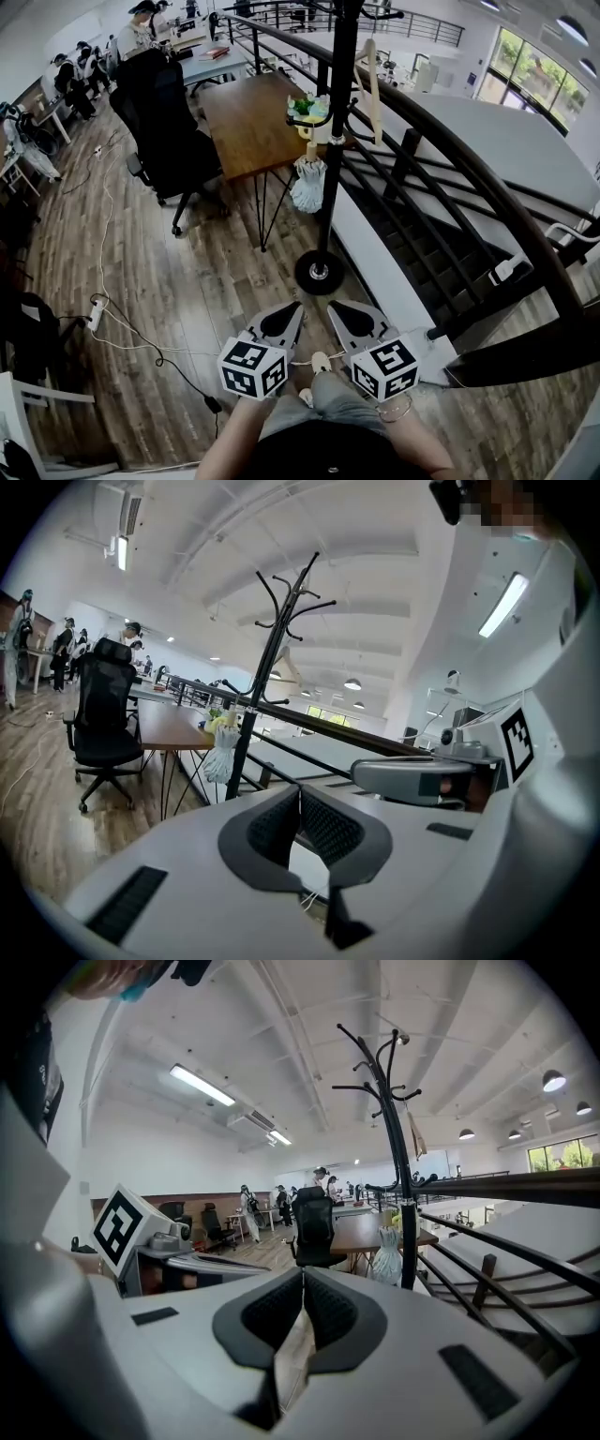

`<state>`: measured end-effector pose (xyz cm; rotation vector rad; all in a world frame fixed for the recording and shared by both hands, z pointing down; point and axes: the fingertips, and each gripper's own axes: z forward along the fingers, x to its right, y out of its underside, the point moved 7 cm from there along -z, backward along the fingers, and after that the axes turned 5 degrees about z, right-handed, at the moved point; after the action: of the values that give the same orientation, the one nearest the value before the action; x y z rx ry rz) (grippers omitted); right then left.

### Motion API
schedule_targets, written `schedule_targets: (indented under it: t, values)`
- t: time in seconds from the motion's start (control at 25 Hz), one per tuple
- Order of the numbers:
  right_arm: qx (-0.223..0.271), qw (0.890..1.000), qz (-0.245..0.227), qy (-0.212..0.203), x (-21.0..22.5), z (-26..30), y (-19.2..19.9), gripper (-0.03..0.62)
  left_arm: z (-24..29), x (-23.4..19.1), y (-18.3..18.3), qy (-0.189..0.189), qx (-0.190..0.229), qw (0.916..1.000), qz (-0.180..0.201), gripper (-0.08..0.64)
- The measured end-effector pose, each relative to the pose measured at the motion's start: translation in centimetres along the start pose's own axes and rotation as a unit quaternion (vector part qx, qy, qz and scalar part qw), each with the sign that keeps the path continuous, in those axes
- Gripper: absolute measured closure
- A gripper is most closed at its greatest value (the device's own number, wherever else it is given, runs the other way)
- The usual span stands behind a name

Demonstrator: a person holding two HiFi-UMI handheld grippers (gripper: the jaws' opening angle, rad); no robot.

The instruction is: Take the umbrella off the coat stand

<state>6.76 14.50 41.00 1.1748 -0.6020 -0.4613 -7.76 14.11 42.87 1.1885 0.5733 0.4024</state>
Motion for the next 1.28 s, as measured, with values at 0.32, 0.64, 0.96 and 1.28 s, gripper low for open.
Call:
schedule_targets:
  t: [0.32,0.64,0.96,1.28]
  values:
    - [-0.001,1.0,-0.001,-0.01,2.7,4.2,-1.0,0.563,2.7,-3.5,-1.0,-0.012,0.009,0.9998,-0.009,0.541]
    - [0.009,1.0,-0.004,-0.018,8.1,10.9,-4.7,0.563,9.3,-8.1,-4.4,-0.012,0.005,0.9999,0.011,0.541]
    - [0.012,1.0,-0.004,-0.019,14.0,16.4,-8.0,0.563,16.2,-12.2,-7.7,-0.016,-0.003,0.9997,0.02,0.541]
    - [0.015,1.0,-0.008,-0.017,18.8,19.9,-10.0,0.563,21.5,-14.8,-9.8,-0.023,0.0,0.9994,0.028,0.541]
